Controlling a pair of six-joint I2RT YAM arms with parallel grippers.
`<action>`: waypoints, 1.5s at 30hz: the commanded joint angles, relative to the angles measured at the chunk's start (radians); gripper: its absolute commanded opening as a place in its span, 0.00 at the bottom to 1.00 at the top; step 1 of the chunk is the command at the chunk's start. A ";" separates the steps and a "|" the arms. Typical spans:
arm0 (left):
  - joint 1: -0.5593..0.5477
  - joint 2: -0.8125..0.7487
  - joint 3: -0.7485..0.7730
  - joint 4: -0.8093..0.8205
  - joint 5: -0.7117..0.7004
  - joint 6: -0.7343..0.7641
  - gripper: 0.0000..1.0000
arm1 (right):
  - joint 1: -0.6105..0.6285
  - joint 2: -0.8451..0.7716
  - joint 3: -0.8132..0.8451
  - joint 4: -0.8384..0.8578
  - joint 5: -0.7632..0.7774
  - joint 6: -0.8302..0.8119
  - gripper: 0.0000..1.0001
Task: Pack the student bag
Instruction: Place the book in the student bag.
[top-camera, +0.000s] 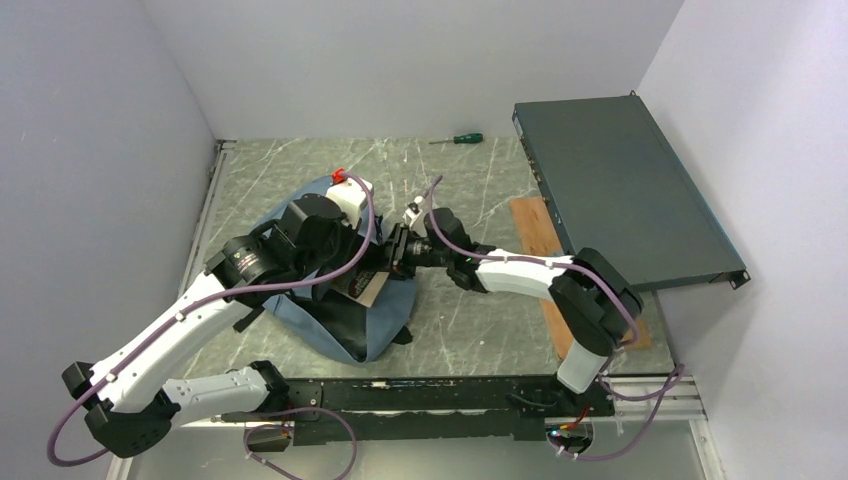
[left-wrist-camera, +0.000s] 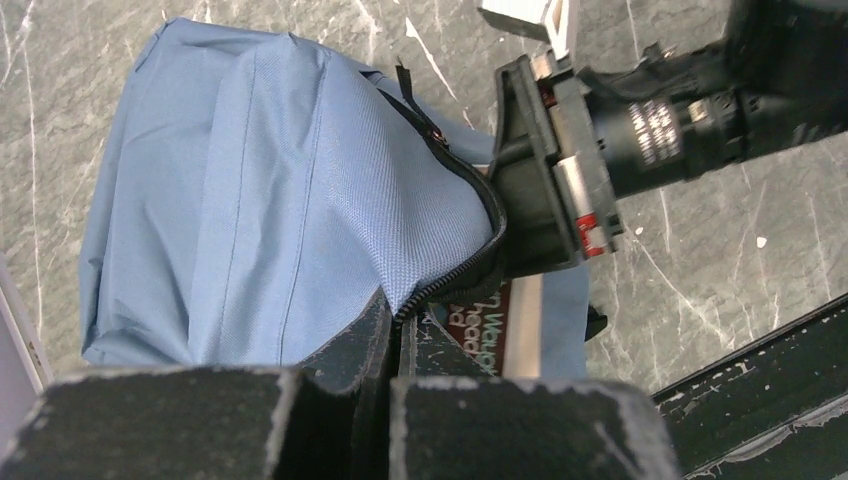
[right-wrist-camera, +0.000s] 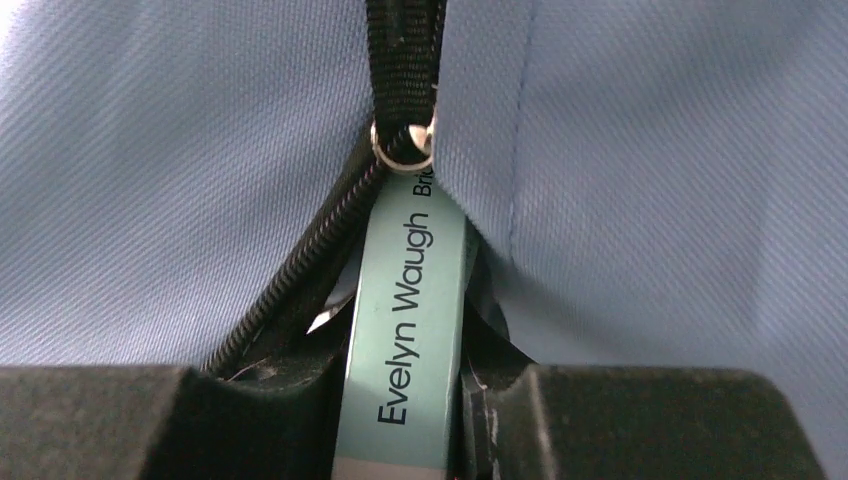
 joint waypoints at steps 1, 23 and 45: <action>-0.005 -0.032 0.072 0.094 0.024 0.001 0.00 | 0.039 0.055 0.041 0.405 0.235 0.030 0.00; -0.004 -0.098 0.081 0.092 -0.013 0.019 0.00 | 0.017 0.186 0.081 0.601 0.187 0.182 0.00; -0.003 -0.076 -0.021 0.147 -0.045 0.012 0.00 | 0.035 0.065 -0.063 0.195 0.204 -0.144 0.79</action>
